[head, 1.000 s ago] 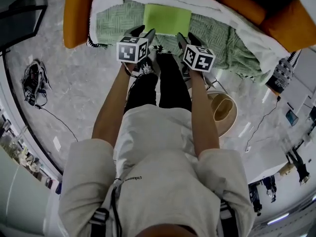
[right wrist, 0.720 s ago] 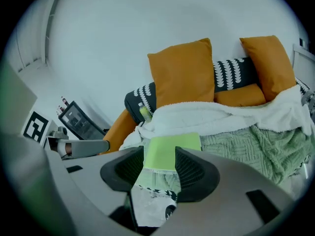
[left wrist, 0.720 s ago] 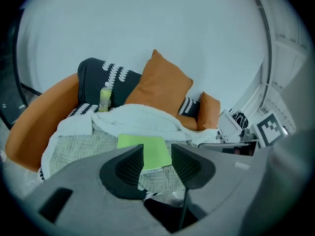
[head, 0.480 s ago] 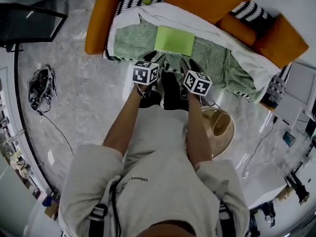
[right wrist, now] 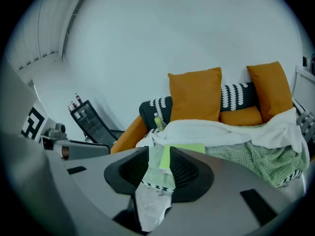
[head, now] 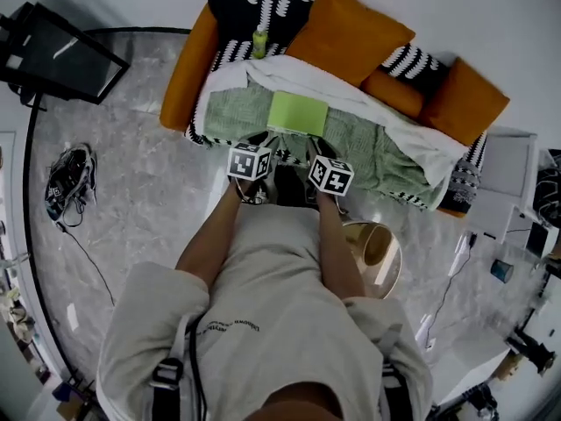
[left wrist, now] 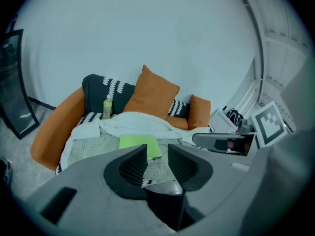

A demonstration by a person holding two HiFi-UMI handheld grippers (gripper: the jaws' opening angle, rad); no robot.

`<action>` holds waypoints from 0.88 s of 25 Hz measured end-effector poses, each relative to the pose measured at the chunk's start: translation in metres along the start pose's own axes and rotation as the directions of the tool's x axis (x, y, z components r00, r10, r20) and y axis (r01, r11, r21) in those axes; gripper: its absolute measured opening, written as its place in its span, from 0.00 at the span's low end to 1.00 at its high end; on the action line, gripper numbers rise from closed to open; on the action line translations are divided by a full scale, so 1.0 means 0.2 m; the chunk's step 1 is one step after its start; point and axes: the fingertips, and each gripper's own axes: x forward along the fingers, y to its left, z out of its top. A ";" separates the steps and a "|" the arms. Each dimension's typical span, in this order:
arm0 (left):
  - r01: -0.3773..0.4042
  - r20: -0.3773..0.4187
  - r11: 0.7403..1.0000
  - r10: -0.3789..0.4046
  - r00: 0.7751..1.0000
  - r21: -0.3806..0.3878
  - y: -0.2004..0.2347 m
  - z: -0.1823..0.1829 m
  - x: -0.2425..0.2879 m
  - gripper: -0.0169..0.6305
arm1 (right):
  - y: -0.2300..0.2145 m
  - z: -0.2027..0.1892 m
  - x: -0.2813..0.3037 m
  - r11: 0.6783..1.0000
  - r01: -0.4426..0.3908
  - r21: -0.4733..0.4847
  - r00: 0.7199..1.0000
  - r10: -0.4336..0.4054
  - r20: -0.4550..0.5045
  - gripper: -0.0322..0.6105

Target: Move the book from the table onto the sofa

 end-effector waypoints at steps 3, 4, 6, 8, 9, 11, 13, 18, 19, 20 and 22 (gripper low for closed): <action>0.004 0.014 1.000 -0.004 1.000 0.018 -0.03 -0.01 -0.06 0.21 | 0.08 0.00 -0.02 0.996 -0.014 -0.087 1.000 0.012 -0.014 0.21; 0.003 0.013 0.999 -0.003 1.000 0.032 -0.04 -0.01 -0.06 0.20 | 0.09 -0.01 -0.02 0.994 -0.012 -0.108 1.000 0.011 -0.015 0.20; 0.005 0.022 0.999 -0.006 1.000 0.055 -0.05 -0.01 -0.06 0.16 | 0.10 -0.01 -0.04 0.992 -0.004 -0.126 1.000 0.003 -0.009 0.17; 0.014 0.041 0.998 -0.017 0.999 0.066 -0.07 0.02 -0.06 0.12 | 0.10 -0.01 -0.04 0.990 -0.001 -0.139 1.000 0.000 -0.007 0.16; 0.022 0.047 0.997 -0.026 0.999 0.071 -0.08 0.03 -0.06 0.07 | 0.10 -0.01 -0.04 0.989 0.002 -0.149 1.000 -0.004 -0.010 0.15; 0.033 0.054 0.996 -0.038 0.998 0.081 -0.09 0.04 -0.06 0.04 | 0.10 -0.01 -0.05 0.986 0.013 -0.164 1.000 -0.015 -0.013 0.12; 0.029 0.064 0.996 -0.034 0.997 0.085 -0.09 0.05 -0.07 0.04 | 0.10 0.00 -0.07 0.987 0.016 -0.162 1.000 -0.016 -0.004 0.09; 0.020 0.074 0.996 -0.026 0.997 0.089 -0.08 0.08 -0.07 0.04 | 0.06 0.03 -0.09 0.990 0.031 -0.134 1.000 -0.031 0.008 0.06; 0.020 0.074 0.996 -0.027 0.997 0.086 -0.07 0.07 -0.07 0.04 | 0.06 0.03 -0.09 0.991 0.034 -0.126 0.999 -0.033 0.008 0.06; 0.020 0.076 0.997 -0.026 0.997 0.078 -0.06 0.07 -0.08 0.04 | 0.05 0.02 -0.09 0.992 0.035 -0.121 0.999 -0.034 0.007 0.06; 0.016 0.083 0.998 -0.020 0.996 0.054 -0.04 0.05 -0.10 0.04 | 0.06 0.00 -0.09 0.992 0.031 -0.125 1.000 -0.032 0.001 0.06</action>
